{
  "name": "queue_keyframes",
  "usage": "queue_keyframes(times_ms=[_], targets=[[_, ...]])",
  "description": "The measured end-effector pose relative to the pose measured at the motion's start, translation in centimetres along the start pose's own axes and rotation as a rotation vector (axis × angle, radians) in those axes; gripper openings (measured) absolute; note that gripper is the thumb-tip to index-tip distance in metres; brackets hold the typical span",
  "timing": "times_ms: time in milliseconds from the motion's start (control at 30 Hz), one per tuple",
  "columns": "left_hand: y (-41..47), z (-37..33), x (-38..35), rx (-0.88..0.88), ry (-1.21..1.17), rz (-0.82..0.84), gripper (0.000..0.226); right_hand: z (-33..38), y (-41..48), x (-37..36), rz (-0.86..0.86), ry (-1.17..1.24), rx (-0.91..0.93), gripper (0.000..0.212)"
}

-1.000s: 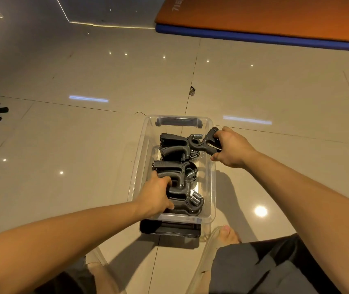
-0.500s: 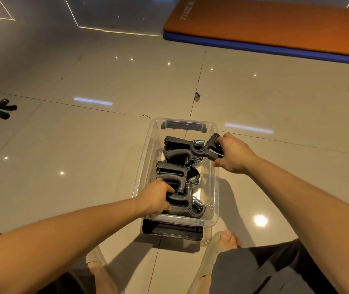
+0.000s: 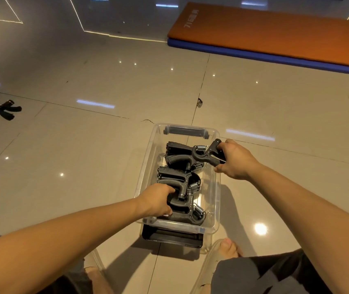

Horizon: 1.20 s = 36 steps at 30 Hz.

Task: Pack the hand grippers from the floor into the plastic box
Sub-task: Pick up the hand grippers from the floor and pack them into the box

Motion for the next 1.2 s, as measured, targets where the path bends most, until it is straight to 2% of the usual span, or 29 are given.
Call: queue_keyframes(times_ms=[200, 400, 600, 733, 833, 900, 967, 1067, 1200], targets=[[1.1, -0.6, 5.6, -0.009, -0.208, -0.187, 0.064, 0.8, -0.5, 0.6, -0.021, 0.023, 0.043, 0.057], [1.0, -2.0, 8.2, -0.027, -0.825, -0.524, 0.056, 2.0, -1.5, 1.0, -0.042, 0.017, 0.127, 0.060], [1.2, -2.9, 9.0, -0.002, -1.014, -0.761, 0.037, 3.9, -2.3, 1.9, -0.135, 0.026, 0.181, 0.065], [1.5, -2.6, 10.1, 0.058, -1.167, -0.819, 0.035, 4.9, -2.8, 2.1, -0.164, 0.055, 0.180, 0.061], [1.4, -2.5, 11.2, 0.067, -1.165, -0.802, 0.033, 5.4, -2.8, 2.8, -0.148, 0.037, 0.202, 0.046], [1.3, -2.4, 12.1, 0.035, -1.071, -0.738, 0.035, 5.4, -2.5, 4.2, -0.213, 0.041, 0.197, 0.031], [1.3, -2.5, 12.9, -0.015, -0.942, -0.659, 0.034, 5.2, -2.1, 5.4, -0.266, 0.115, 0.163, 0.027], [1.6, -3.4, 13.7, -0.095, -0.765, -0.590, 0.030, 5.2, -1.6, 5.4, -0.173, 0.239, 0.126, 0.023], [1.5, -4.2, 14.2, -0.186, -0.662, -0.541, 0.023, 5.1, -1.2, 4.4, -0.056, 0.332, 0.106, 0.022]])
Point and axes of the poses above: each hand's wrist, its own y-axis towards the middle knuckle, its own x-axis out of the back of the hand, z = x × y, the point moved 5 cm from there along y, towards the middle knuckle, and after that the axes turned 15 degrees about -x, right-handed, at the moved point
